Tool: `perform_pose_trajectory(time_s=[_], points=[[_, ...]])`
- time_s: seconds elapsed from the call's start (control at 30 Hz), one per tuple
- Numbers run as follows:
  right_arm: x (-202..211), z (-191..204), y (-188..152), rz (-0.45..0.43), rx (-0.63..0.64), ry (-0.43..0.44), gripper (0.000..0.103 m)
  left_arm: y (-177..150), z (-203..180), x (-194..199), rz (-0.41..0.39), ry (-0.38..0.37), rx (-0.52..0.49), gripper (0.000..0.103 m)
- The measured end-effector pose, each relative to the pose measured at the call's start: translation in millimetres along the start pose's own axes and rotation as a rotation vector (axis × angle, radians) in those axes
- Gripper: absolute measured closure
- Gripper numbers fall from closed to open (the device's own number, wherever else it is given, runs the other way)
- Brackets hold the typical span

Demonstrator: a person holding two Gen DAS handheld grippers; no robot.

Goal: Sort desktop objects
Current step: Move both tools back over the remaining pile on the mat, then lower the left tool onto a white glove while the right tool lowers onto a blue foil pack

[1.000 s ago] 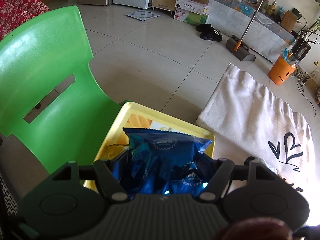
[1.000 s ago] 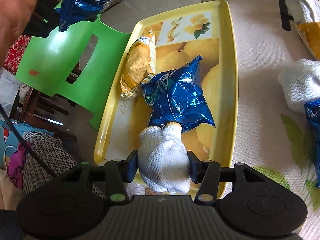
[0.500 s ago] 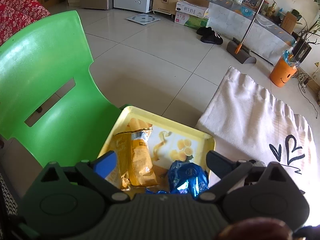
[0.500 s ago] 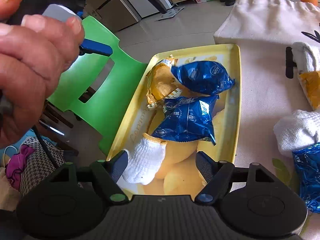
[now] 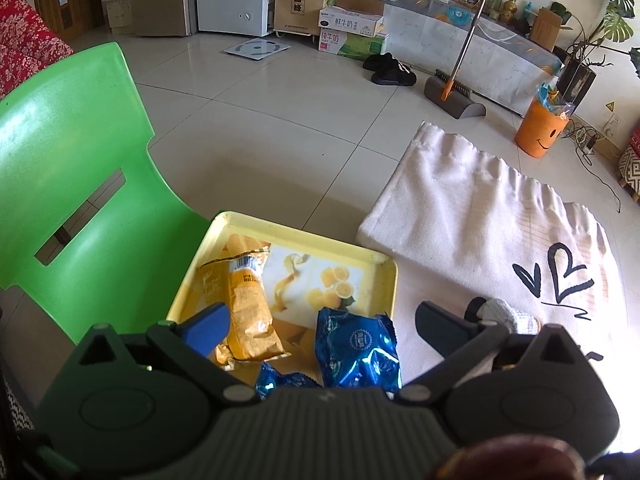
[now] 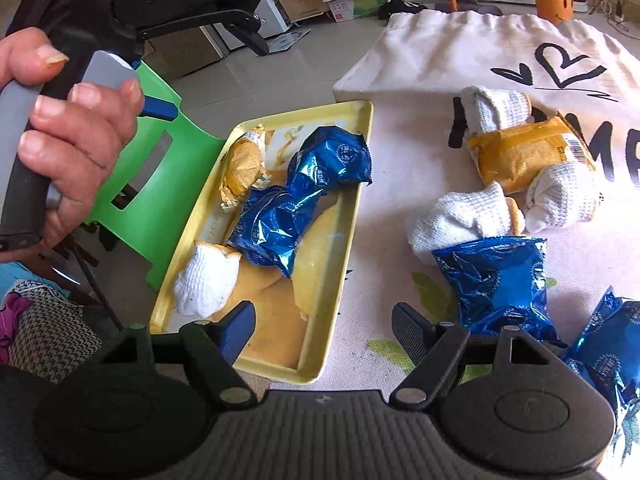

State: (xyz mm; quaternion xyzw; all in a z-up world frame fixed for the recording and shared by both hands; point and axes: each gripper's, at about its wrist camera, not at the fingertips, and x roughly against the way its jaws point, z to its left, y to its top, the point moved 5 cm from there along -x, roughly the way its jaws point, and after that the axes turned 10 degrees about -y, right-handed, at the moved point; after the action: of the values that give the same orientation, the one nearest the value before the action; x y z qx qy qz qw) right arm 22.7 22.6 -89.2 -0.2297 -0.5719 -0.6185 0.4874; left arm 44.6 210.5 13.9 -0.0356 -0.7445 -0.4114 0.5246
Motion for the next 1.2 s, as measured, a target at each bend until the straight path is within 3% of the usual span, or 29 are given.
perform_pose_trajectory(time_s=[0.27,0.5,0.83,1.2], points=[[12,-44,-26,0.05,-0.112,-0.098,0.027,-15,-29,4,0.008,-0.012,-0.061,0.001],[22,-83,-44,0.072,-0.241,-0.173,0.027,-41,-71,3,0.05,-0.078,-0.163,0.001],[19,-109,-55,0.101,-0.326,-0.18,0.027,-83,-123,-18,0.139,-0.107,-0.317,0.001],[5,-119,-52,0.109,-0.343,-0.149,0.027,-101,-129,-58,0.249,-0.083,-0.26,0.001]])
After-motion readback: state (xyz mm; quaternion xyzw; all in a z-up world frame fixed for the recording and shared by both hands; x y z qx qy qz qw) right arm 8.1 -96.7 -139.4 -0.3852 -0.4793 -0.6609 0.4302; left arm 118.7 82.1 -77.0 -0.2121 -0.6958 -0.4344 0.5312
